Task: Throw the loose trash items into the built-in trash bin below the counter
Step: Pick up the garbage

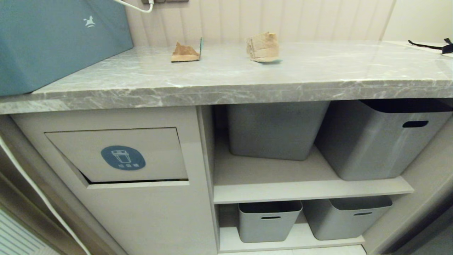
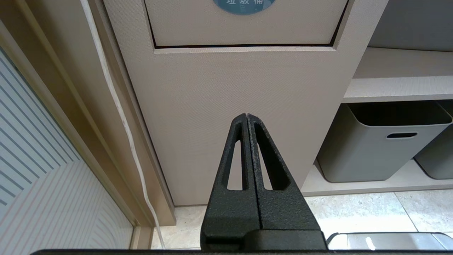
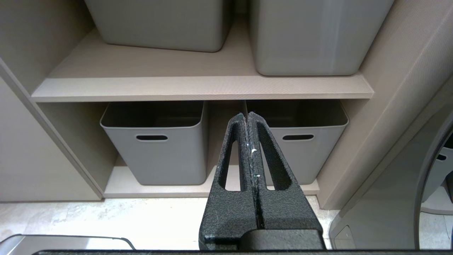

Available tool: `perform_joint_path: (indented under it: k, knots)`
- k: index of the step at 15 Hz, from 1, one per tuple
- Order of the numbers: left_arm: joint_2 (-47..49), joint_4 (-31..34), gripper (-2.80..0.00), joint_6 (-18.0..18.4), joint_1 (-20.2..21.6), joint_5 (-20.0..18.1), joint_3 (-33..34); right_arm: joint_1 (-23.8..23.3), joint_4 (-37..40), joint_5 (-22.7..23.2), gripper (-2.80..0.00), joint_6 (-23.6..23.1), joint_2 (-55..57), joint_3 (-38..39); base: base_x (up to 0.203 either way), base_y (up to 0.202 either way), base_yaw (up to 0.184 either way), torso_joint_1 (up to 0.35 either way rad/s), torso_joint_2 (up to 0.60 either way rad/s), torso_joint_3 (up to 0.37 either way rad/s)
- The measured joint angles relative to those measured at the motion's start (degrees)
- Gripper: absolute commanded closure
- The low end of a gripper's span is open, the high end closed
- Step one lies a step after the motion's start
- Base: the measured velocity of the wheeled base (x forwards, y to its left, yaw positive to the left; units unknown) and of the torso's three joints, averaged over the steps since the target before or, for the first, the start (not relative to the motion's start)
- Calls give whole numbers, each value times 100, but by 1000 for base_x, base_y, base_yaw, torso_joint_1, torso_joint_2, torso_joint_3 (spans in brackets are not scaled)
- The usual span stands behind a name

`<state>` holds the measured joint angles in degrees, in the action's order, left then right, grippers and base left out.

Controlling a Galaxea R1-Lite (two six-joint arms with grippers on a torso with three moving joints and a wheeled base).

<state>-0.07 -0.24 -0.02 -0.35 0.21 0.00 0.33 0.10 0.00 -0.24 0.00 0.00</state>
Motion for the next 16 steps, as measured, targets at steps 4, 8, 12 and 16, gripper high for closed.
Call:
perform_joint_path:
  k: [4,8,12,16]
  knots:
    - [0,0,0,-2,0,-2,0,0,0,0,0,2,0,0,0,0,0,0,0,0]
    - [0,-2,0,12,0,1,0,0,-9,0,0,-63,0,0,0,0,0,0,0,0]
    - [0,-5,0,18,0,1,0,0,-10,0,0,-61,0,0,0,0,0,0,0,0]
    - [0,-6,0,21,2,4,0,0,-12,-5,0,-60,0,-7,0,0,0,41,-215,-218]
